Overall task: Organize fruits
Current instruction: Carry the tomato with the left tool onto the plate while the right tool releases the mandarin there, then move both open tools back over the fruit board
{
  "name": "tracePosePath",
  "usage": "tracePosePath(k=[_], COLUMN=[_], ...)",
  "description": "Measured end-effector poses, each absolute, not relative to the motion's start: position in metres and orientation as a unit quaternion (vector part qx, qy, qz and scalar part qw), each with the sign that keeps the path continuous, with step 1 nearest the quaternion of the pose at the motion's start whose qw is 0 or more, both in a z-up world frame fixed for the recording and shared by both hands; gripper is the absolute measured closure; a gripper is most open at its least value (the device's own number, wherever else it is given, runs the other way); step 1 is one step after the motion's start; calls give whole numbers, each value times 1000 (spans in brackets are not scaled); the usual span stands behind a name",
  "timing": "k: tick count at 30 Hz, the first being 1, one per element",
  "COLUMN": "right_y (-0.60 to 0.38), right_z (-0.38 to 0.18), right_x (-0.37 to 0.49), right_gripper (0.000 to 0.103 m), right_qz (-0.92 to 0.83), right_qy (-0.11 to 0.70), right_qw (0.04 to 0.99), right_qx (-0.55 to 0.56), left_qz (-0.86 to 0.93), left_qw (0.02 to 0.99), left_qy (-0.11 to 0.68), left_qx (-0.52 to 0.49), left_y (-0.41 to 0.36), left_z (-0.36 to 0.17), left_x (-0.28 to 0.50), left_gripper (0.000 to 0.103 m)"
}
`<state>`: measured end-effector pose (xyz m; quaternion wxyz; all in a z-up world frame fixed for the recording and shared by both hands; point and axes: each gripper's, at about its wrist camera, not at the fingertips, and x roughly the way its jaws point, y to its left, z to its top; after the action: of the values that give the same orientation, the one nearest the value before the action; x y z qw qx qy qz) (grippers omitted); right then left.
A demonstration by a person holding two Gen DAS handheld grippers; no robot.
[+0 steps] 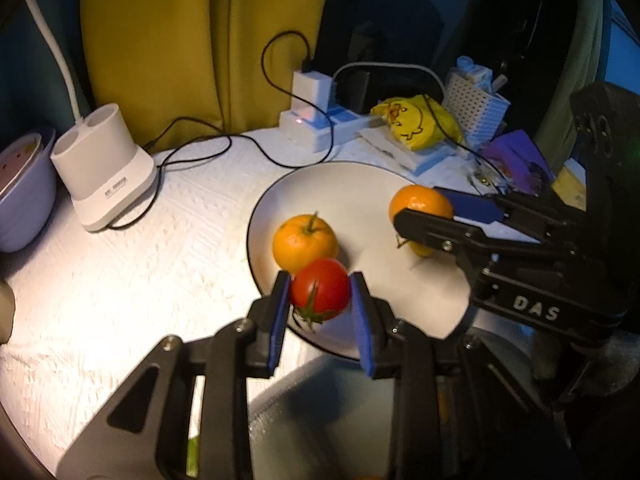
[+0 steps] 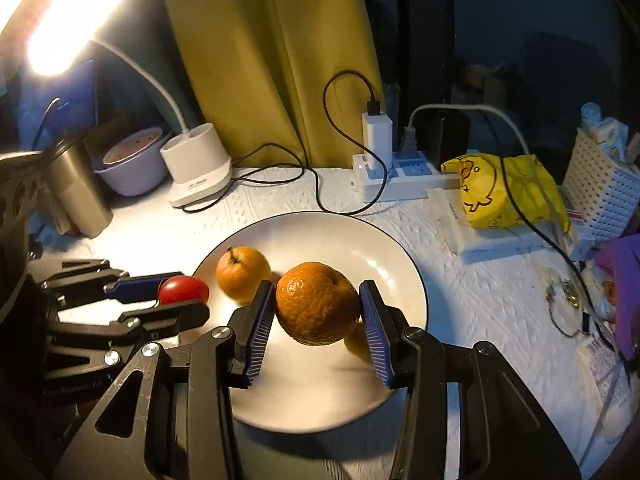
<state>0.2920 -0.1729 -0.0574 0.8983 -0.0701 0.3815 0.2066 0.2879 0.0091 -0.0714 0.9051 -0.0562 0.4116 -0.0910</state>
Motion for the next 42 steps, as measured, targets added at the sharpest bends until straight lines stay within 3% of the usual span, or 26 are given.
tracePosePath(k=[13, 16, 19, 42], right_y=[-160, -163, -167, -176], right_z=[-77, -74, -67, -31], right_x=[325, 324, 319, 238], right_gripper=[57, 44, 38, 38], right_qz=[198, 192, 188, 185], right_qy=[396, 390, 378, 348], right_qw=[895, 900, 905, 918], right_qx=[-50, -45, -39, -42], left_qz=[-83, -78, -75, -72], left_qw=[896, 898, 901, 921], left_qy=[430, 426, 420, 374], left_qx=[-76, -78, -76, -75], left_y=[16, 17, 17, 10], left_z=[-78, -76, -72, -34], left_x=[303, 301, 297, 219], left_gripper=[68, 65, 64, 64])
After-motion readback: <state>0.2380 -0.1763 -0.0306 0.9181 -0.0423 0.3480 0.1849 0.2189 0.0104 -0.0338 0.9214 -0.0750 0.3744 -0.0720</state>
